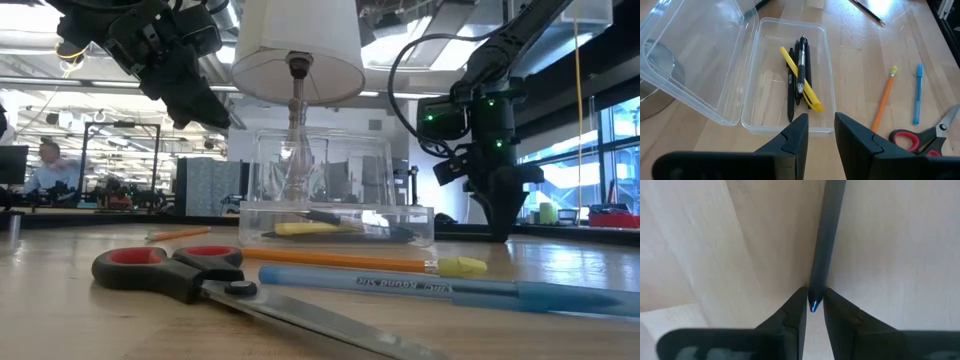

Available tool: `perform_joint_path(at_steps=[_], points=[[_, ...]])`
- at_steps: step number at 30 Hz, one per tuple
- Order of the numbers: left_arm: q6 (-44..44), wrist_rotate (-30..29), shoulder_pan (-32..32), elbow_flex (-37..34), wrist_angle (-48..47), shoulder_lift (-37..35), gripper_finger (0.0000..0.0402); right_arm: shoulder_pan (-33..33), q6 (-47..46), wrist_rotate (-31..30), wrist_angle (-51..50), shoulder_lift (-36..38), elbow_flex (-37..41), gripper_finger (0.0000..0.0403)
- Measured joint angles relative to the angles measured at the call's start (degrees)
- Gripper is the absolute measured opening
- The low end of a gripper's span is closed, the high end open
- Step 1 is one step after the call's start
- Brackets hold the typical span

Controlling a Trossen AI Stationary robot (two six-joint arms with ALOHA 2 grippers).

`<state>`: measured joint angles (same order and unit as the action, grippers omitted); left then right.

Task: Pick & place school supplies into a supply box
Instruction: Put the black pen into the transparent supply box

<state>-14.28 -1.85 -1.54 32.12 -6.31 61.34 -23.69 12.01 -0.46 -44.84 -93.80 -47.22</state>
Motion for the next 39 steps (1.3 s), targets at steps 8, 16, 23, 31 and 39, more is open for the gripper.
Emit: perform_joint_path(at_steps=[8, 16, 23, 31, 39], points=[[0.0, 0.0, 0.0, 0.0, 0.0, 0.0, 0.0088, 0.0, 0.3, -0.6, 1.9, 0.1, 0.0, 0.0070], [0.0, 0.0, 0.0, 0.0, 0.0, 0.0, 0.0088, -0.1, 0.5, 0.2, 4.3, 0.1, 0.1, 0.0114], [0.0, 0.0, 0.0, 0.0, 0.0, 0.0, 0.0088, -0.1, 1.0, 0.3, 9.4, 0.1, 0.1, 0.0164], [0.0, 0.0, 0.0, 0.0, -0.1, 0.0, 0.0088, 0.0, 4.0, 0.3, 14.7, -0.1, -0.1, 0.0172], [0.0, 0.0, 0.0, 0.0, -0.3, 0.0, 0.0088, 0.0, 5.1, -1.2, 13.8, -3.2, -0.6, 0.0168]])
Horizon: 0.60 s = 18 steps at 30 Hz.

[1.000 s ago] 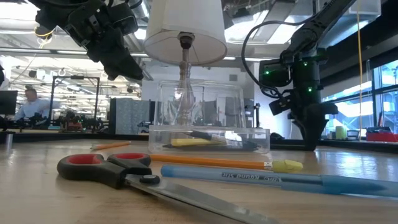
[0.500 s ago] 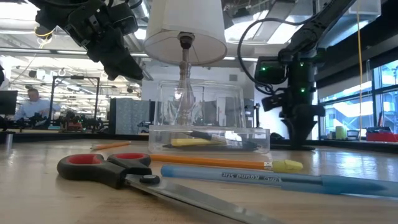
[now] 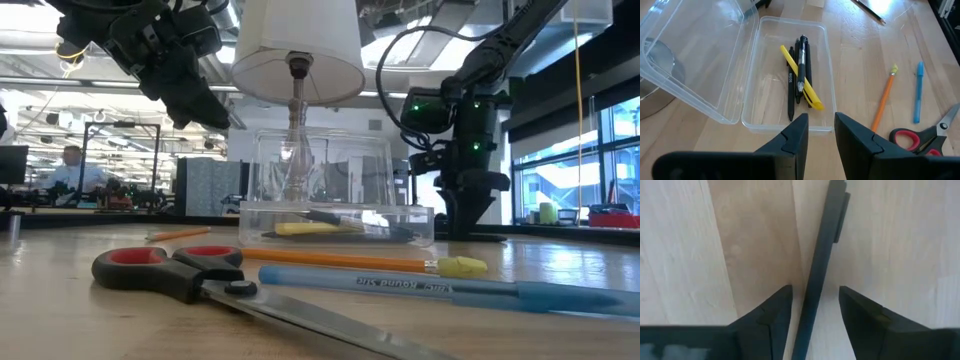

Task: Pick & place school supplies into a supply box
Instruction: Put the black pen into the transparent supply box

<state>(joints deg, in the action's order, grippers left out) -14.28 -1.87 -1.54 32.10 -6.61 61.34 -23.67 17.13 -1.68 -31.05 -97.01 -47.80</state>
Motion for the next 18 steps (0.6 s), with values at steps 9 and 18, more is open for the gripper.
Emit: perform_joint_path(at_steps=[9, 18], points=[[0.0, 0.0, 0.0, 0.0, -0.1, 0.0, 0.0088, 0.0, -1.8, 0.0, -0.6, -0.4, 0.0, 0.0104], [0.0, 0.0, 0.0, 0.0, -0.1, 0.0, 0.0088, 0.1, -3.1, -0.6, -2.2, -0.3, 0.1, 0.0036]])
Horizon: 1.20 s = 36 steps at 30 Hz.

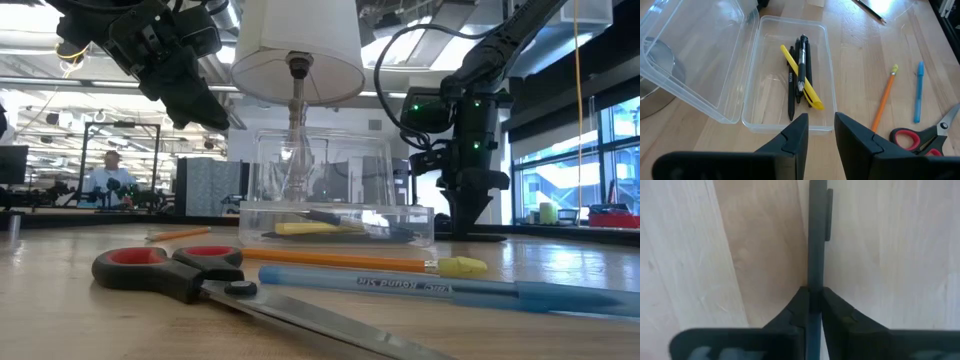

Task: Pick & place school supplies into a supply box
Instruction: Put the black pen into the transparent supply box

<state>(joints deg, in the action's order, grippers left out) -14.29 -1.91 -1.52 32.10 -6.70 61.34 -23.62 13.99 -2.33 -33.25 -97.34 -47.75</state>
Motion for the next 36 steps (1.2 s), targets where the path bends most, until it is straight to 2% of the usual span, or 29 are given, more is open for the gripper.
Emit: perform_joint_path(at_steps=[5, 12, 18, 22, 29, 36], points=[[-0.2, 0.0, 0.0, 0.0, 0.0, 0.0, 0.0088, 0.4, -0.4, -1.6, -2.5, 2.4, 0.4, 0.0042], [-0.2, 0.0, 0.0, 0.0, 0.0, 0.0, 0.0088, 2.6, -3.6, -2.5, -11.5, 10.4, 0.7, 0.0043], [-0.2, 0.0, 0.0, 0.0, 0.0, 0.0, 0.0088, 7.0, -8.8, -1.9, -16.4, 17.6, 0.7, 0.0044], [-0.2, 0.0, 0.0, 0.0, 0.0, 0.0, 0.0088, 11.4, -12.1, -1.5, -15.1, 21.2, 0.6, 0.0045], [-0.1, 0.0, 0.0, 0.0, 0.0, 0.0, 0.0088, 19.0, -16.5, -0.8, -1.5, 21.9, 0.5, 0.0047], [-0.5, 0.0, 0.0, 0.0, 0.0, 0.0, 0.0088, 24.0, -10.9, -0.5, 22.1, 18.2, 0.5, 0.0047]])
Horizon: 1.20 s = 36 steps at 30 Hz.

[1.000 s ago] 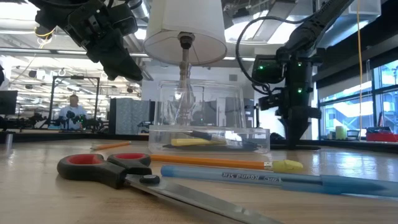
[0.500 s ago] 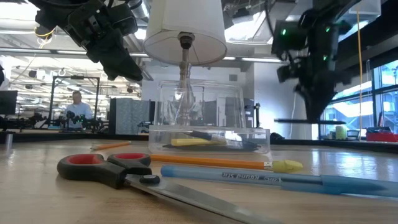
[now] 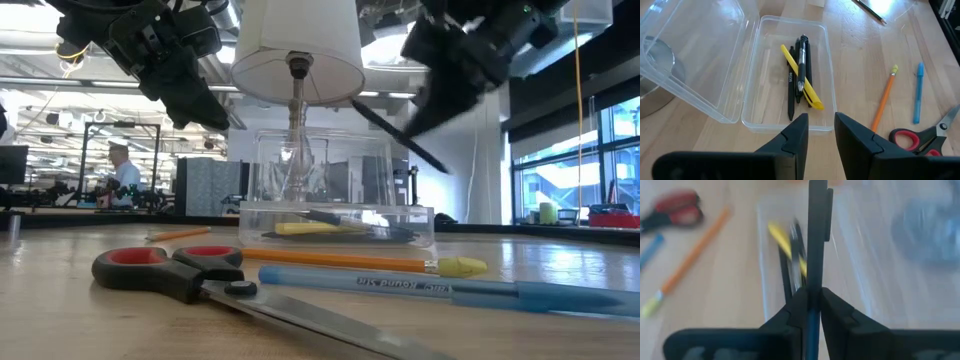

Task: Pick & place school supplies into a supply box
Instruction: Put the black pen into the transparent supply box

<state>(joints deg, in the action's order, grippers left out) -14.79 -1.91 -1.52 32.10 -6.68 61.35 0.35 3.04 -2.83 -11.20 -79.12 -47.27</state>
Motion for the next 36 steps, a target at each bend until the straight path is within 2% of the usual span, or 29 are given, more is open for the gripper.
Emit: perform_joint_path(at_steps=[5, 9, 18, 25, 36], points=[[-0.9, 0.0, 0.0, 0.0, 0.0, 0.0, 0.0088, 1.0, 3.7, 0.1, 11.4, -4.5, 0.0, 0.0047], [-1.0, 0.0, 0.0, 0.0, 0.0, 0.0, 0.0088, 1.0, 5.3, 0.8, 15.6, -9.1, 0.0, 0.0048], [-1.0, 0.0, 0.0, 0.0, 0.0, 0.0, 0.0088, 0.9, 3.6, 3.9, 15.4, -15.6, -1.7, 0.0048], [-1.0, 0.0, 0.0, 0.0, 0.0, 0.0, 0.0088, 0.9, 3.2, 4.1, 15.4, -19.4, -2.0, 0.0048], [-1.0, 0.0, 0.0, 0.0, 0.0, 0.0, 0.0088, 0.9, 3.4, 4.0, 15.4, -20.3, -2.0, 0.0048]])
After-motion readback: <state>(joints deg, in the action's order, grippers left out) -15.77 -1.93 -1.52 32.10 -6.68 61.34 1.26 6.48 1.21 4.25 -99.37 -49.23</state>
